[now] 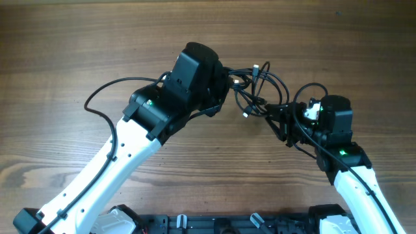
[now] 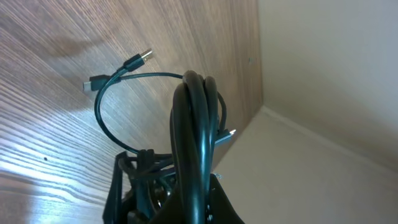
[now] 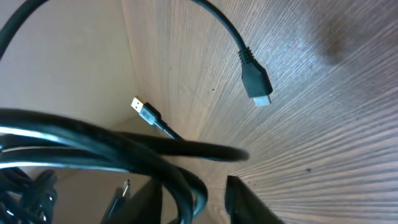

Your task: Untangle cables

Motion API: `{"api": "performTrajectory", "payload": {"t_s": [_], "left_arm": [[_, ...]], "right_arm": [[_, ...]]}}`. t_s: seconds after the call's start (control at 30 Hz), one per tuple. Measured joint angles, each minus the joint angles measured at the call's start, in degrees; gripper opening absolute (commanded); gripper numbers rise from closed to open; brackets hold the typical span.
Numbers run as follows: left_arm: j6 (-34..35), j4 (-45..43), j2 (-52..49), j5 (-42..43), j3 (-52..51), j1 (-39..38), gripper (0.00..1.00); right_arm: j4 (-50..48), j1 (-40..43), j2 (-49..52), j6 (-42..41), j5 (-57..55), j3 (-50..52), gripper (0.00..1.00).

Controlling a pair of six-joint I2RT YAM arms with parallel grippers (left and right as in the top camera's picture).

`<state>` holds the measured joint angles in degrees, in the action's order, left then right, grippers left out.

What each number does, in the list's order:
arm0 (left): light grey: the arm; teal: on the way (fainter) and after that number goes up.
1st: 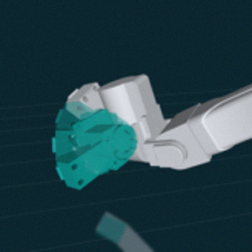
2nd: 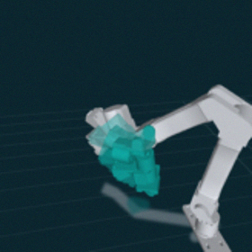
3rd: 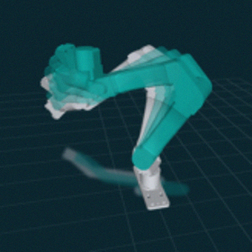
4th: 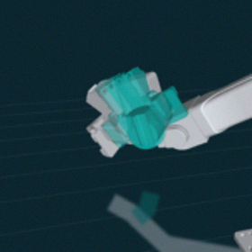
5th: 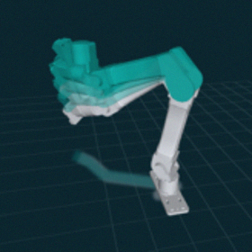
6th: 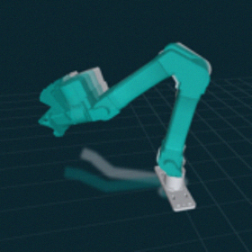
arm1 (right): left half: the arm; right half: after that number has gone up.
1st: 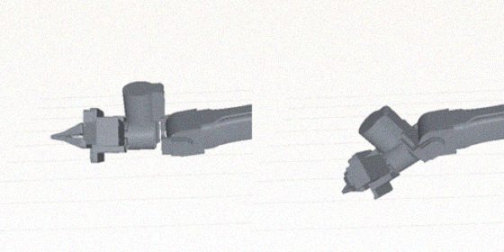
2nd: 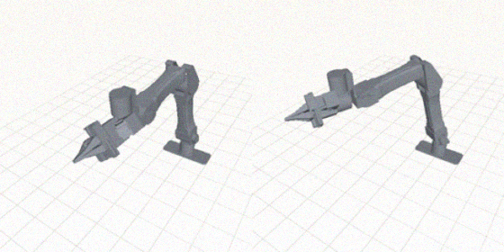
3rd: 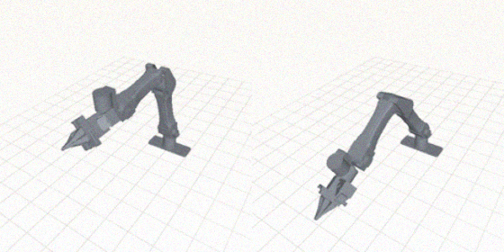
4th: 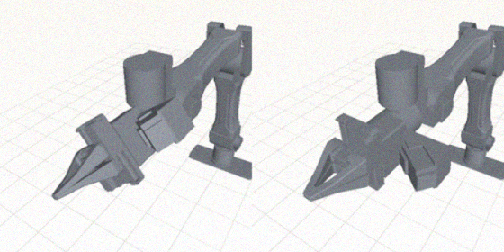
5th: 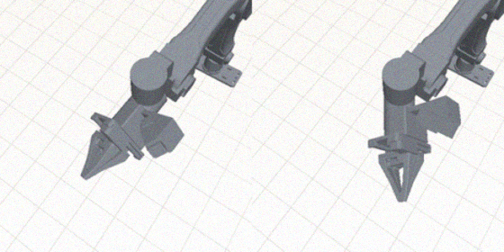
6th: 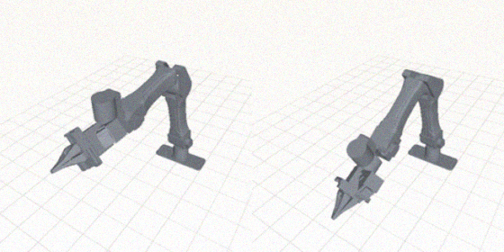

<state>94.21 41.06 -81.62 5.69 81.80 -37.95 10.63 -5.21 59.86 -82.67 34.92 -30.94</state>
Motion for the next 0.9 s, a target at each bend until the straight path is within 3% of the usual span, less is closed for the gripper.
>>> {"api": "performTrajectory", "payload": {"t_s": [0.2, 0.4, 0.9], "left_arm": [[0.0, 0.0, 0.0, 0.3, 0.0, 0.0, 0.06], [0.0, 0.1, 0.0, 0.2, 0.0, 0.0, 0.06], [0.0, 2.7, 0.0, 0.2, 0.0, 2.3, 0.04]], "right_arm": [[0.1, 0.0, 0.0, 0.0, 0.0, 0.0, 0.04], [0.2, 0.0, 0.0, 2.0, 0.0, 0.0, 0.04], [6.5, 0.0, 0.0, 20.3, -5.0, 0.0, 0.05]]}}
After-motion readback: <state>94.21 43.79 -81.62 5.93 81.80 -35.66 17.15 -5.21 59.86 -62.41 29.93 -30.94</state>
